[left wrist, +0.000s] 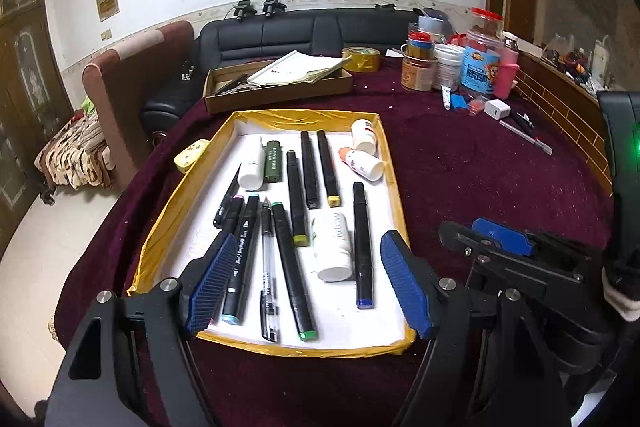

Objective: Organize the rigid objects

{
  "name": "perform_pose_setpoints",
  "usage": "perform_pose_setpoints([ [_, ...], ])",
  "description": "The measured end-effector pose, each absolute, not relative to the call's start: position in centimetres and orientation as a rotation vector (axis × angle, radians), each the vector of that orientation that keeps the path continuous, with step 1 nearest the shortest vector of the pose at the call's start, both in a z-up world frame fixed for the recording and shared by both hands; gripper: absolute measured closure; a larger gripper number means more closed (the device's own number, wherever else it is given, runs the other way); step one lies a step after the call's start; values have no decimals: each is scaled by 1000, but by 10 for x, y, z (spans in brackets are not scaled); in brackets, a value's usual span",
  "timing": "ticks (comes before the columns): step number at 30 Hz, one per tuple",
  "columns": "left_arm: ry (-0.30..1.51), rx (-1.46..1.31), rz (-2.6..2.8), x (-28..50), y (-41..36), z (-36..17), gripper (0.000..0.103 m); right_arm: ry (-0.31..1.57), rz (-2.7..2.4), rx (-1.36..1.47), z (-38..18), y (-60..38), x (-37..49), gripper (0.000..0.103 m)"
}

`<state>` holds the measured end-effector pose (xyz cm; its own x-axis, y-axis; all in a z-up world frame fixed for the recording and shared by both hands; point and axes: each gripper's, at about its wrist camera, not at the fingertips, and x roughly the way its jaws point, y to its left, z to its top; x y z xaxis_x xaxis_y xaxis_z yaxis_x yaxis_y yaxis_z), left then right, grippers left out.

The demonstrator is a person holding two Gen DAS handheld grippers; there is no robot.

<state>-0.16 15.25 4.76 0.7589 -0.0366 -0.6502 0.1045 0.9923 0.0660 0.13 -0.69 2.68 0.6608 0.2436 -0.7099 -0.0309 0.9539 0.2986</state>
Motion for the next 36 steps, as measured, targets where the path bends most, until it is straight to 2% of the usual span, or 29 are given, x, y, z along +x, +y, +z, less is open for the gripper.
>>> perform_pose_setpoints([
  [8, 699, 125, -86, -8, 135, 47, 28, 829, 134, 263, 23, -23, -5, 65],
  [12, 575, 123, -32, -25, 130, 61, 28, 796, 126, 222, 27, -29, -12, 64],
  [14, 453, 123, 26, -41, 129, 74, 17, 752, 124, 202, 32, -30, -19, 61],
  [16, 304, 110, 66, -63, 130, 88, 0, 665, 101, 162, 42, -30, -31, 40],
  [17, 241, 92, 68, -72, 131, 92, 0, 616, 80, 141, 47, -29, -37, 33],
  [19, 180, 57, 33, -77, 129, 96, 0, 492, 17, 95, 57, -27, -52, 3],
  [23, 337, 41, -63, -45, 126, 97, 0, 372, -24, 41, 69, -21, -63, 1],
  [30, 489, -51, -50, -23, 142, 77, 0, 520, 27, -52, 60, 4, -43, 1],
  [36, 524, -50, 23, -21, 151, 65, 0, 584, 55, -77, 49, 18, -37, 1],
])
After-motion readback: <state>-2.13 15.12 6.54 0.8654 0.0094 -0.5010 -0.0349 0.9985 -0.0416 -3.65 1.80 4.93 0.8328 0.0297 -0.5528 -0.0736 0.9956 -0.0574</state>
